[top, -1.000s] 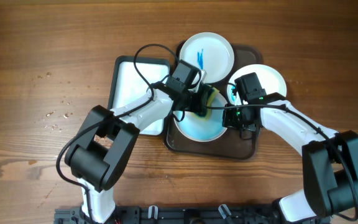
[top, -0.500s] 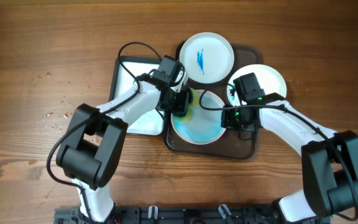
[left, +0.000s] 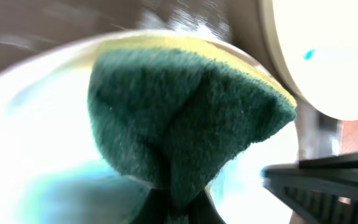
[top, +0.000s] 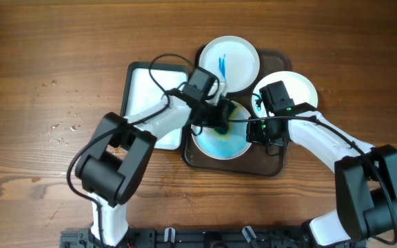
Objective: Clean dirty plates on tray and stack at the side
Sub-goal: 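Scrub the front plate with the sponge using the left gripper, then return the sponge to the white sink tray with the left gripper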
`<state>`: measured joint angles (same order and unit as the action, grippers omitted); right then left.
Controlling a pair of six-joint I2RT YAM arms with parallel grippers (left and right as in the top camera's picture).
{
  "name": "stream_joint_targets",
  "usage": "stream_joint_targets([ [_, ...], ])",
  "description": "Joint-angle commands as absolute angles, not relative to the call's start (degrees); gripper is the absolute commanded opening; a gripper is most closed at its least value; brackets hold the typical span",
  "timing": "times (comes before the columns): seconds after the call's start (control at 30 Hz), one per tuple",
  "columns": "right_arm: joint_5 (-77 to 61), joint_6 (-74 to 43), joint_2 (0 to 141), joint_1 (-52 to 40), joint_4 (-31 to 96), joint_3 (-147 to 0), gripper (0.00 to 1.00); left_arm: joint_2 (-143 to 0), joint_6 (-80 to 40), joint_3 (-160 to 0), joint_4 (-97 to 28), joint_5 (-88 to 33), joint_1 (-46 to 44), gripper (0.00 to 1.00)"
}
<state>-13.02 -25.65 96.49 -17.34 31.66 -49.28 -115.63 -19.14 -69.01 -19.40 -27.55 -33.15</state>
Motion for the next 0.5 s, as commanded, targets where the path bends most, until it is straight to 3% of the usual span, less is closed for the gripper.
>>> stream_joint_targets([
  [0.0,-10.09,-23.99,98.04,-17.41,32.75,-48.1,0.04,-120.05,-22.81,-68.1,-20.88,-39.79,-37.26,0.04],
  [0.27,-10.09,-24.01,98.04,-17.41,32.91,-48.1,0.04,-119.79,-22.96,-68.1,-27.64,-42.54,-36.21,0.04],
  [0.47,-10.11,-24.03,98.04,-17.41,33.28,-48.1,0.04,-116.81,-22.96,-68.1,-35.86,-25.56,-31.4,0.04],
])
